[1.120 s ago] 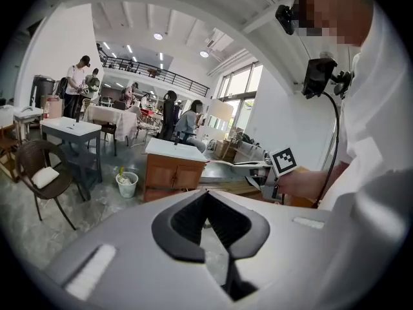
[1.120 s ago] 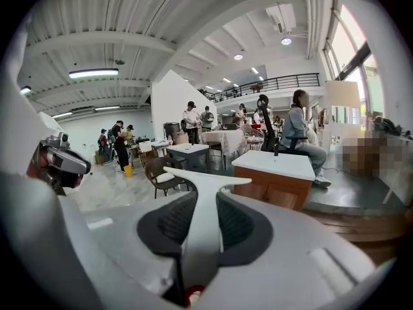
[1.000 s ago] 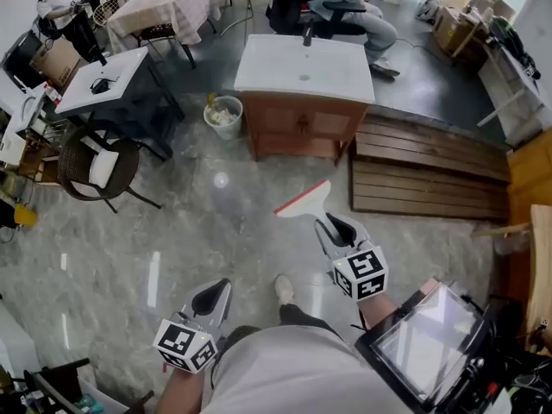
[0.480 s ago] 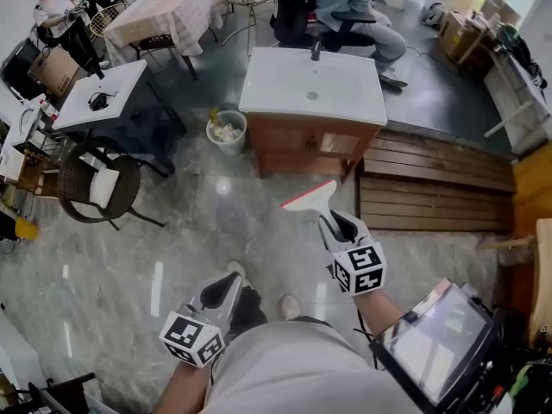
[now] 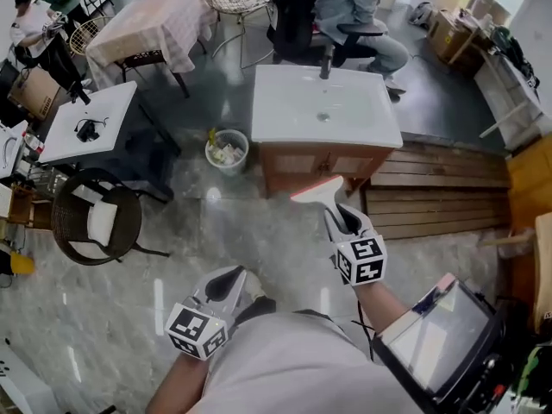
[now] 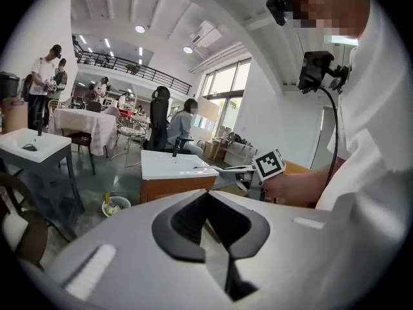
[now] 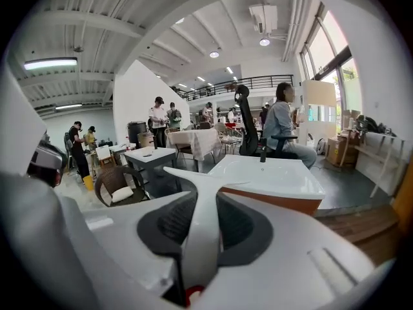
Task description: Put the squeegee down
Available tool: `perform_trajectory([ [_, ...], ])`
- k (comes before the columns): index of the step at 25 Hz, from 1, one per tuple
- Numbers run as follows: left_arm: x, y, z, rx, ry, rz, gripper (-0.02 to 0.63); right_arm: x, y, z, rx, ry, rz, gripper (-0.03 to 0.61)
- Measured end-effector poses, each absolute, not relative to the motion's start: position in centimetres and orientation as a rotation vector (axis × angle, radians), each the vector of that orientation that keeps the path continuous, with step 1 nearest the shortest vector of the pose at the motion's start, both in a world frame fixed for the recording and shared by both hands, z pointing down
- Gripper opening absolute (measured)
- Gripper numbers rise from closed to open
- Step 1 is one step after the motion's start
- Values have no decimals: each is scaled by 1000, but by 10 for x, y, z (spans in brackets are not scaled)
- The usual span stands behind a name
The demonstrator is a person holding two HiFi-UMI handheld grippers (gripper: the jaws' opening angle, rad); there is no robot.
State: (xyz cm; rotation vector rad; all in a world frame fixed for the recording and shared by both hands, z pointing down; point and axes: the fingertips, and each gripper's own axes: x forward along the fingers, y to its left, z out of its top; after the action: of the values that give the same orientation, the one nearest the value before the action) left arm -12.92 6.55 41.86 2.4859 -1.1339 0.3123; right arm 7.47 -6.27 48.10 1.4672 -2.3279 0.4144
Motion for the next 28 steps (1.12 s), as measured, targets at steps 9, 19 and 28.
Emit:
perform_trajectory([
  [9,-222,-29,426,2524,-1049,339,8,-6,-176,509,1694,-2246,563,98],
  [19,-264,-133,440,2461,-1093,360,8,-44,-336,533,1825,-2187,591,98],
  [28,-254,-271,431,2421,-1142,389,8,-43,-501,574,1837,-2143,648,98],
])
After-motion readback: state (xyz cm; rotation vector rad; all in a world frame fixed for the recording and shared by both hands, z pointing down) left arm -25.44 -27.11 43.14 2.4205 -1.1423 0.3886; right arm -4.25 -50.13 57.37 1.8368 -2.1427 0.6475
